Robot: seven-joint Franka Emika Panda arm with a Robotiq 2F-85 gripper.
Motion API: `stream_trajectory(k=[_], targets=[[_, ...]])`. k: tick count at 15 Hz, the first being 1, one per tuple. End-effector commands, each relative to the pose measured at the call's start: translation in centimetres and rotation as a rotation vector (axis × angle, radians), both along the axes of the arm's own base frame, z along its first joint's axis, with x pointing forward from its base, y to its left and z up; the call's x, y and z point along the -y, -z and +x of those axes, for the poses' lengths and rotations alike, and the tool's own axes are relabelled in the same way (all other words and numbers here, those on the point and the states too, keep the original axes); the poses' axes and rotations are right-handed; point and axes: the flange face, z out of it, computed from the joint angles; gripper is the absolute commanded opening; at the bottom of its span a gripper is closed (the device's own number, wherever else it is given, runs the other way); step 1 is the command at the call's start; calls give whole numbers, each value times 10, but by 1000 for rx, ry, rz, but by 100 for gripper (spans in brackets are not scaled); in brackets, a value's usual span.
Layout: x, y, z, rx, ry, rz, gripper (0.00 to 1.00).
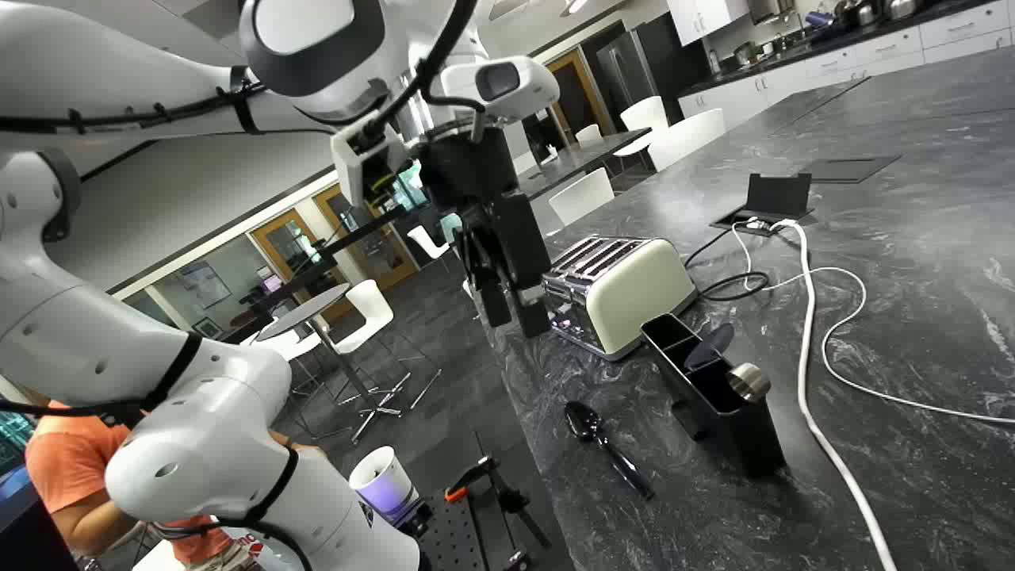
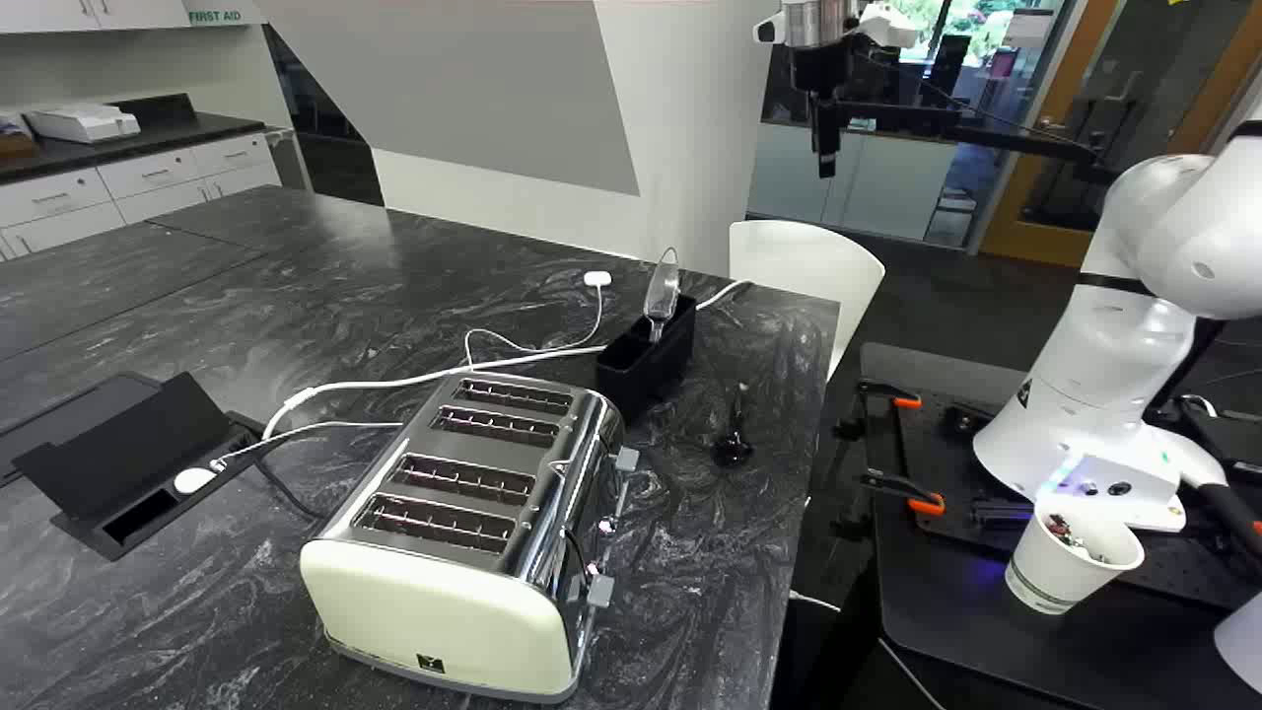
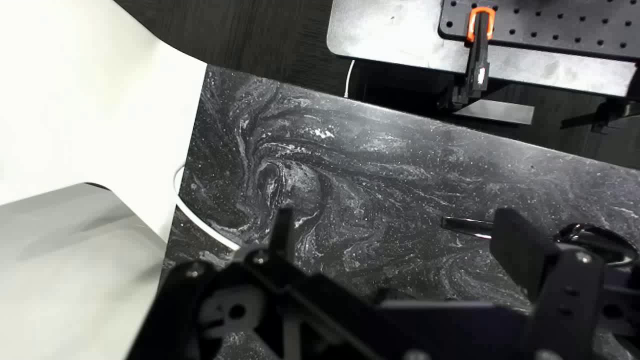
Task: Press the left switch on the toaster
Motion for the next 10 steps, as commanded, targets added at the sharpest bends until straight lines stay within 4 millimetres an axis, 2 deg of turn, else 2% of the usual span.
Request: stream_trajectory(k=[1, 7, 10], targets=[[0, 0, 0, 0, 0, 0, 100], [-4, -2, 0, 7, -28, 27, 100], [-43, -16, -8, 57, -184, 97, 100]])
